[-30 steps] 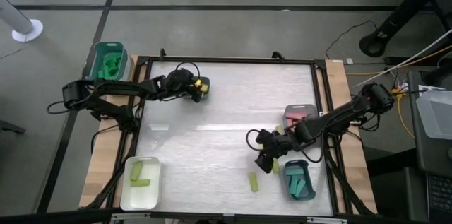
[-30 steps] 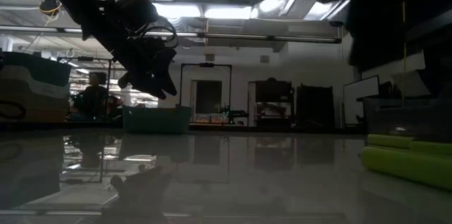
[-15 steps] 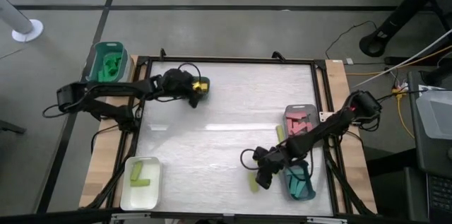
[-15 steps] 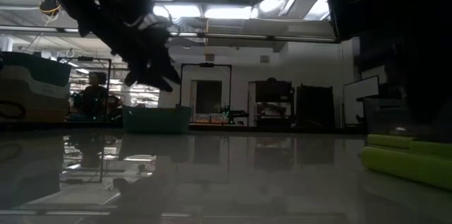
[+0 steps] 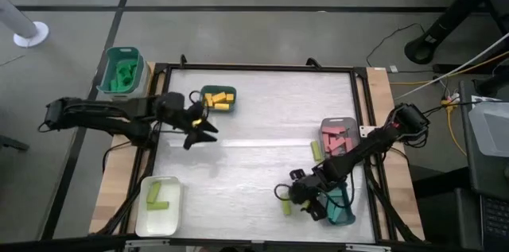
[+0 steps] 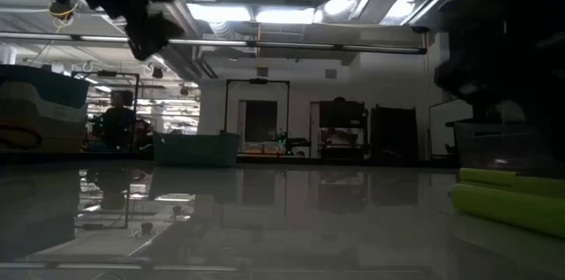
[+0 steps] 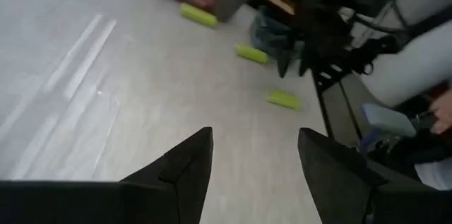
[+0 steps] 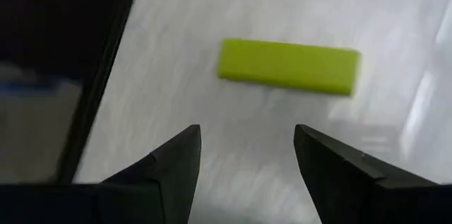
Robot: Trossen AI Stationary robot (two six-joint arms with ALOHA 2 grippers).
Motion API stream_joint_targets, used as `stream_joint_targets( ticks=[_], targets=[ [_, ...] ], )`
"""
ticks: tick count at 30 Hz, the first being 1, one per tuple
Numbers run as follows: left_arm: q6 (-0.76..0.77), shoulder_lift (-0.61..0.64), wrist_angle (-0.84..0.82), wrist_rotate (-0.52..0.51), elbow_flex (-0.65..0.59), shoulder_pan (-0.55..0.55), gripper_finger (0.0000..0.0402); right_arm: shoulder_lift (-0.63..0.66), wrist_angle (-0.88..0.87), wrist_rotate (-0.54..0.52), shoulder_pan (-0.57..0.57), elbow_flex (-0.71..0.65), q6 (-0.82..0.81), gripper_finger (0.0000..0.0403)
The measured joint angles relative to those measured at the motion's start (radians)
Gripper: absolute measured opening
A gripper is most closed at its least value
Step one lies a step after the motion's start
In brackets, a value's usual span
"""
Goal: Sort blocks
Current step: Put the green block into the white bin
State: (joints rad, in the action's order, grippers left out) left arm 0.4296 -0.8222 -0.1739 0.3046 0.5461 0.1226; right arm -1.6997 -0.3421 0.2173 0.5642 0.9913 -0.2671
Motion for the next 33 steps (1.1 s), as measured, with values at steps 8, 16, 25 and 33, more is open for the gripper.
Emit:
stream_joint_targets(
  ticks=[8,16,25,33],
  targets=[
    [0.003,0.027,-0.007,-0.205,0.000,-0.178,0.0195,0.000,0.036,-0.138,0.069,0.000,0.561,0.0229],
    [0.002,0.025,-0.037,-0.301,0.000,-0.240,0.0195,-0.020,0.084,-0.278,0.051,0.001,0.821,0.0229],
    [0.002,0.020,-0.038,-0.317,0.000,-0.249,0.0195,-0.092,0.146,-0.194,0.018,0.001,0.915,0.0229],
    [0.001,0.000,-0.035,-0.320,0.000,-0.249,0.0195,-0.145,0.204,-0.166,0.004,0.002,0.931,0.0229]
  ],
)
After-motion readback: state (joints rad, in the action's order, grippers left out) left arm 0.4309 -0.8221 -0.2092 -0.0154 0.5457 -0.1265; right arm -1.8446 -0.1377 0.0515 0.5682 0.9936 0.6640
